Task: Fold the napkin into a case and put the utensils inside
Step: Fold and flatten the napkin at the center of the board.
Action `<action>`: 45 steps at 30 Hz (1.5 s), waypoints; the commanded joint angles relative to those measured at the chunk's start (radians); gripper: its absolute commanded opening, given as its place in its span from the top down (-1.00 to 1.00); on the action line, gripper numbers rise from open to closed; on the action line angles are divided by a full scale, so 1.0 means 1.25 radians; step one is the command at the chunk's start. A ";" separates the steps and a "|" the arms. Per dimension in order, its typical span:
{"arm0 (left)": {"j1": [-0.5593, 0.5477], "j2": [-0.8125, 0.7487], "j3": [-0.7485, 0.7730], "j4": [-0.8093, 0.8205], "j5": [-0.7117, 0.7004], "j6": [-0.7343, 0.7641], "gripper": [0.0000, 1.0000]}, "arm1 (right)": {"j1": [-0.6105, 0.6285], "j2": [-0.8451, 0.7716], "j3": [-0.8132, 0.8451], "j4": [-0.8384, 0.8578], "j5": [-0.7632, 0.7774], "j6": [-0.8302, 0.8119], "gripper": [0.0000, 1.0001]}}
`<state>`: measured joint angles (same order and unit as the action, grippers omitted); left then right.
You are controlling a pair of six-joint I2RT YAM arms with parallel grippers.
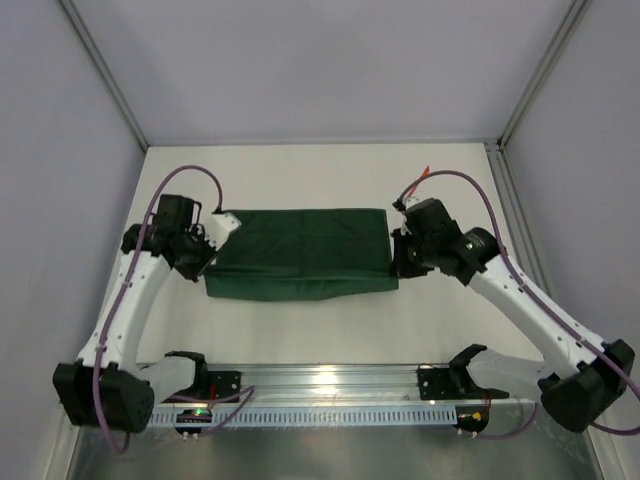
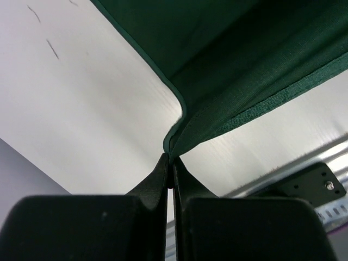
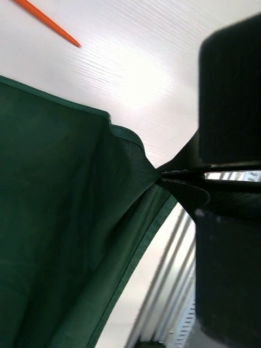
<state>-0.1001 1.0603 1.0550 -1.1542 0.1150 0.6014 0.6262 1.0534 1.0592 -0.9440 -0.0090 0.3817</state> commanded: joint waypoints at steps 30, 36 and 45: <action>0.010 0.671 0.328 0.354 -0.085 -0.123 1.00 | -0.253 0.695 0.331 0.269 -0.089 -0.080 0.93; 0.010 0.688 0.346 0.359 -0.083 -0.130 1.00 | -0.253 0.735 0.355 0.274 -0.095 -0.071 0.93; 0.014 0.711 0.354 0.398 -0.120 -0.145 0.98 | -0.279 0.764 0.369 0.316 -0.095 -0.046 0.93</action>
<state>-0.0917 1.9362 1.4586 -0.7097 -0.0040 0.4438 0.2966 2.0071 1.4723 -0.5983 -0.1299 0.3000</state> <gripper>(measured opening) 0.009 0.042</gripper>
